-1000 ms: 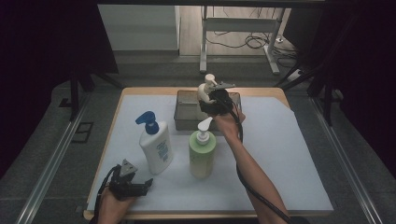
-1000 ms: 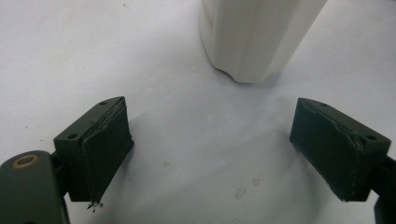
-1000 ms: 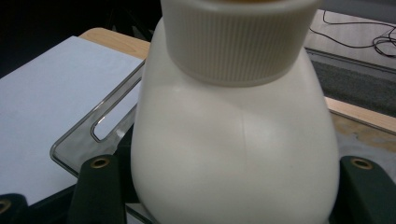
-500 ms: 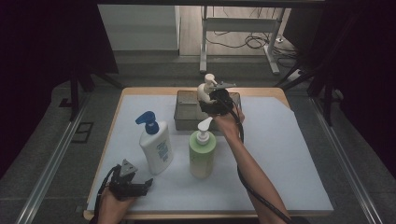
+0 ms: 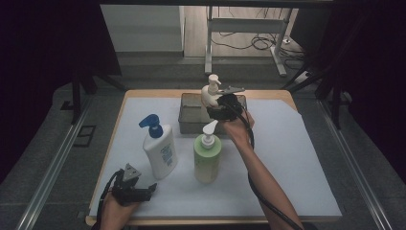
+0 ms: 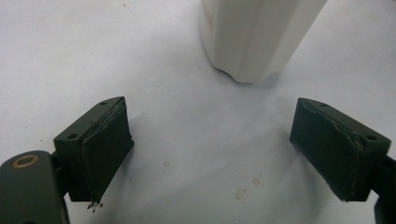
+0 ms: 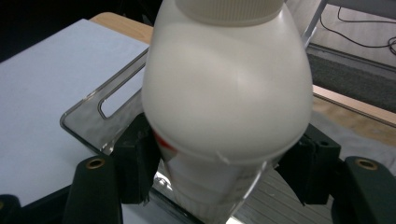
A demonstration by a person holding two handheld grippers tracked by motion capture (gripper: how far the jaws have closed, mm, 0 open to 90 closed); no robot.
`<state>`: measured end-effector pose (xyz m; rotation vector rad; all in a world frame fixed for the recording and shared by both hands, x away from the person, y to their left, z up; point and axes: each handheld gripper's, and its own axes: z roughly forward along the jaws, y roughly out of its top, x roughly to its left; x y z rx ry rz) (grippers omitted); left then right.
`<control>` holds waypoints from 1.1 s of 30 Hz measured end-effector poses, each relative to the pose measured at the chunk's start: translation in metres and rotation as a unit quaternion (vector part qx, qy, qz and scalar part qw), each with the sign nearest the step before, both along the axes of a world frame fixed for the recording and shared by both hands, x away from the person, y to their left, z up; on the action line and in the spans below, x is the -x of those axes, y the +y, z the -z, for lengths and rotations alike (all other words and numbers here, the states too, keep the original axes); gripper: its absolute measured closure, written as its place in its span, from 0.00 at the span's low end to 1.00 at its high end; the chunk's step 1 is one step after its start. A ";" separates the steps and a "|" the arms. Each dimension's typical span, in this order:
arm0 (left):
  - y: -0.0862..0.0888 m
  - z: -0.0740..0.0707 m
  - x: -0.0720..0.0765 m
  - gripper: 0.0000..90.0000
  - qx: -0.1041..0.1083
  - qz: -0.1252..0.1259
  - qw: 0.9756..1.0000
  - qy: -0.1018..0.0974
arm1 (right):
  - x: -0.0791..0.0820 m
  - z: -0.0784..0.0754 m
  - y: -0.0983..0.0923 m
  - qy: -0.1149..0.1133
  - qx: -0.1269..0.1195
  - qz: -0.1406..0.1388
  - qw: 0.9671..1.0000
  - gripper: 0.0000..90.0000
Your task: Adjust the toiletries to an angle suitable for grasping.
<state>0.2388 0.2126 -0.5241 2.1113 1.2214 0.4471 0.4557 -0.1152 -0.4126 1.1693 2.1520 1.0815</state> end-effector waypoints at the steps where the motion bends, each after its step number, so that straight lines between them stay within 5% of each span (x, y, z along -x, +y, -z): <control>1: 0.000 0.000 0.000 0.13 0.000 0.000 1.000 0.000 | 0.002 0.000 0.000 -0.001 0.005 -0.002 1.000 0.38; 8: 0.000 0.000 0.000 0.13 0.001 0.000 1.000 0.000 | 0.012 -0.002 -0.009 -0.006 0.003 -0.012 1.000 0.39; 22: 0.000 0.000 0.000 0.13 0.001 -0.001 1.000 0.000 | 0.027 0.004 -0.035 0.022 -0.014 -0.043 0.999 0.52; 33: 0.000 0.000 0.000 0.13 0.001 -0.001 1.000 0.000 | 0.023 0.014 -0.049 0.036 -0.006 -0.006 0.999 0.78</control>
